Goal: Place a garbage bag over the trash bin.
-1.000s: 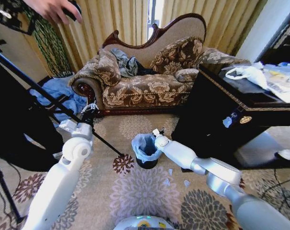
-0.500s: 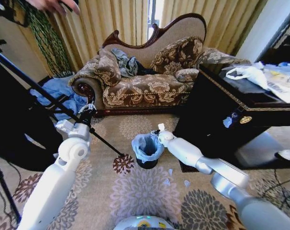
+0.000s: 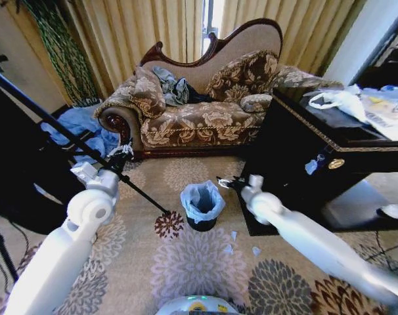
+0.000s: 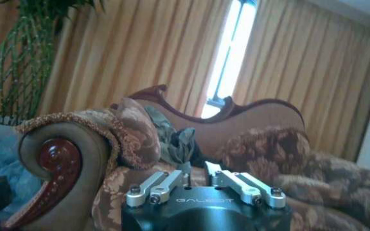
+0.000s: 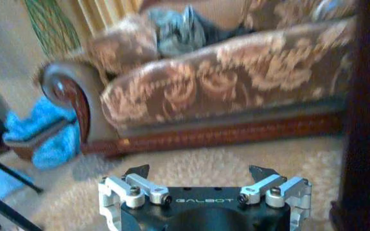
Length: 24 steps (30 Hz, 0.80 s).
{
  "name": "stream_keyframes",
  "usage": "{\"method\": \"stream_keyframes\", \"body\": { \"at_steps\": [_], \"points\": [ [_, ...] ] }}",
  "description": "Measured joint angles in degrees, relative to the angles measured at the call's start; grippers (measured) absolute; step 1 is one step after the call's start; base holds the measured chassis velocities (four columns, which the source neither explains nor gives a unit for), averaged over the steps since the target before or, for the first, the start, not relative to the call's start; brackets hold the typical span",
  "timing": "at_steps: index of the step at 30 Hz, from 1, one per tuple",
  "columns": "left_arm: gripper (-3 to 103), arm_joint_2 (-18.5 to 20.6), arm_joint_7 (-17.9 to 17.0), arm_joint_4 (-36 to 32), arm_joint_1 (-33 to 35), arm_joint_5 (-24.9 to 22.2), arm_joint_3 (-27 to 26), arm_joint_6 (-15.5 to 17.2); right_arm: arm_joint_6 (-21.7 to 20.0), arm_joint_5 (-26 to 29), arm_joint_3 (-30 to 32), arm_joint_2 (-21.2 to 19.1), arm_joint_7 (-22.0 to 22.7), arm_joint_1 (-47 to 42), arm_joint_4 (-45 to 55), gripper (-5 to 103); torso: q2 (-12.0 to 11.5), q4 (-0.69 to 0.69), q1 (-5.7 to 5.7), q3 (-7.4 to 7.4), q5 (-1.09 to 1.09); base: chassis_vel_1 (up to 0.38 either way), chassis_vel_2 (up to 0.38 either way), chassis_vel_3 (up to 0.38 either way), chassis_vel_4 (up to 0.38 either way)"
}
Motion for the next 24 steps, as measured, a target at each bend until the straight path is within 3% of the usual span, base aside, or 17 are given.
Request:
{"method": "stream_keyframes", "body": {
  "at_steps": [2, 4, 5, 6, 7, 9, 11, 12, 14, 15, 16, 17, 18, 19, 21, 23, 24],
  "points": [
    [27, 1.08, 1.04, -2.74, 4.44, 0.26, -3.1, 1.32, 1.33, -3.88, 6.48, -1.94, 0.41, -8.92, 5.23, 100, -0.01, 0.01, 0.0, 0.01, 0.05, 0.0, 0.0, 0.0, 0.0],
    [27, 1.42, 1.65, -4.08, 6.79, 0.48, -4.99, 1.78, 1.59, -5.83, 9.51, -2.34, 0.39, -12.18, 6.83, 100, 0.0, -0.01, 0.0, 0.0, 0.07, 0.0, 0.0, 0.0, 0.0],
    [39, 1.39, 2.79, -7.47, 12.77, 1.04, -10.21, 3.14, 1.74, -10.32, 16.9, -2.38, -0.6, -20.28, 10.42, 100, 0.0, -0.02, -0.01, 0.0, -0.01, 0.0, 0.0, 0.0, 0.0],
    [39, 1.39, 2.79, -7.47, 12.77, 1.04, -10.21, 3.14, 1.74, -10.32, 16.9, -2.38, -0.6, -20.28, 10.42, 100, 0.0, -0.02, -0.01, 0.0, -0.01, 0.0, 0.0, 0.0, 0.0],
    [39, 0.84, 3.43, -9.27, 16.35, 1.76, -13.46, 3.82, 1.99, -12.05, 19.79, -1.92, -1.16, -23.69, 11.85, 100, 0.0, -0.03, 0.0, 0.0, 0.01, 0.0, 0.0, 0.0, 0.0],
    [50, -2.32, 5.28, -13.45, 27.05, 4.22, -22.53, 4.58, 2.5, -15.81, 26.31, 0.4, -3.43, -30.42, 15.09, 100, 0.0, 0.02, -0.01, -0.01, 0.06, 0.0, 0.0, 0.0, 0.0],
    [50, -2.93, 5.4, -13.78, 28.64, 4.54, -23.78, 4.66, 2.71, -16.69, 27.64, 1.07, -4.17, -31.83, 15.74, 100, 0.0, 0.05, -0.01, -0.01, 0.05, 0.0, 0.0, 0.0, 0.0],
    [54, -3.98, 5.58, -14.1, 31.0, 4.98, -25.62, 4.84, 2.84, -17.73, 28.99, 1.79, -4.96, -33.27, 16.4, 100, 0.0, 0.09, -0.02, -0.01, 0.06, 0.0, 0.0, 0.0, 0.0],
    [71, -8.22, 6.17, -14.73, 38.16, 6.04, -30.31, 5.5, 3.29, -24.38, 36.3, 6.89, -7.8, -42.01, 20.97, 100, 0.0, 0.12, -0.02, 0.0, 0.0, 0.0, 0.0, 0.0, 0.0],
    [71, -8.22, 6.17, -14.73, 38.16, 6.04, -30.31, 5.5, 3.29, -24.38, 36.3, 6.89, -7.8, -42.01, 20.97, 100, 0.0, 0.12, -0.02, 0.0, 0.0, 0.0, 0.0, 0.0, 0.0],
    [71, -12.34, 6.42, -14.81, 41.53, 6.68, -32.64, 5.9, 3.03, -29.56, 40.45, 12.88, -8.98, -50.0, 24.86, 100, 0.0, 0.02, -0.02, -0.01, 0.0, 0.0, 0.0, 0.0, 0.0],
    [87, -21.01, 9.49, -14.82, 45.87, 12.91, -32.68, 4.05, 1.7, -41.39, 42.51, 27.1, -11.5, -61.52, 28.92, 100, 0.01, -0.04, -0.02, -0.01, 0.05, 0.0, 0.0, 0.0, 0.0],
    [92, -22.78, 11.93, -14.78, 46.86, 18.07, -31.11, 2.44, 1.18, -44.67, 41.75, 30.43, -12.09, -62.75, 29.05, 100, 0.01, 0.0, -0.02, 0.0, 0.02, 0.0, 0.0, 0.0, 0.0],
    [92, -22.78, 11.93, -14.78, 46.86, 18.07, -31.11, 2.44, 1.18, -44.67, 41.75, 30.43, -12.09, -62.75, 29.05, 100, 0.01, 0.0, -0.02, 0.0, 0.02, 0.0, 0.0, 0.0, 0.0],
    [97, -24.39, 14.81, -14.68, 47.77, 23.38, -27.64, 0.7, 0.62, -49.02, 40.68, 35.46, -13.29, -63.57, 29.05, 100, 0.0, 0.01, 0.0, 0.01, 0.02, 0.0, 0.0, 0.0, 0.0],
    [99, -25.21, 16.48, -14.6, 46.98, 24.94, -24.21, -1.22, 1.94, -53.18, 39.23, 39.34, -14.0, -63.75, 28.94, 100, 0.0, 0.0, 0.0, 0.01, 0.02, 0.0, 0.0, 0.0, 0.0],
    [99, -25.21, 16.48, -14.6, 46.98, 24.94, -24.21, -1.22, 1.94, -53.18, 39.23, 39.34, -14.0, -63.75, 28.94, 100, 0.0, 0.0, 0.0, 0.01, 0.02, 0.0, 0.0, 0.0, 0.0]
  ]
}}
